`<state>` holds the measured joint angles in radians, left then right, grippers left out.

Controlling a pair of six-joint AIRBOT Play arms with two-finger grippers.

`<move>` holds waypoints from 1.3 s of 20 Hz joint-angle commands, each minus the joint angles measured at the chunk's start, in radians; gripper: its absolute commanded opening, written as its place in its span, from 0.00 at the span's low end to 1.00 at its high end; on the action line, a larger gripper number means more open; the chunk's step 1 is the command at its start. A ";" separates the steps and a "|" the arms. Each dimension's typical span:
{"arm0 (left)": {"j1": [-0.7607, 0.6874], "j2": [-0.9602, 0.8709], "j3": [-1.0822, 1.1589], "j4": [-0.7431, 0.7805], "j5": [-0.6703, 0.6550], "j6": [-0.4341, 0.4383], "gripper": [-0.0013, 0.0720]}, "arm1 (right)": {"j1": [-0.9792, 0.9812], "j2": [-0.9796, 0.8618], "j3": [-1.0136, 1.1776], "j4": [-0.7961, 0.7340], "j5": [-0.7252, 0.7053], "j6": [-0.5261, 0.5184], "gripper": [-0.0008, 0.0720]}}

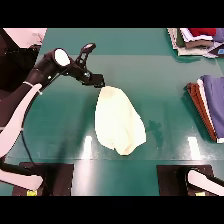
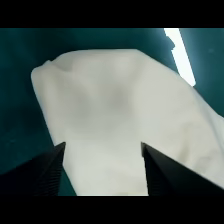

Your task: Fold the shirts.

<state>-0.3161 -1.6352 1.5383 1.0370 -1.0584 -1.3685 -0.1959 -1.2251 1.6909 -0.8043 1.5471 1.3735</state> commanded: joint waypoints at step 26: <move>0.146 -0.013 0.088 -0.048 -0.114 0.164 0.05 | 0.462 -0.108 -0.959 0.030 -0.486 -0.129 0.66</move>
<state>-0.1761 -1.6657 1.6245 0.9604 -1.1084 -1.2018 0.1417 -1.2377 0.7601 -0.7986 1.2198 1.2861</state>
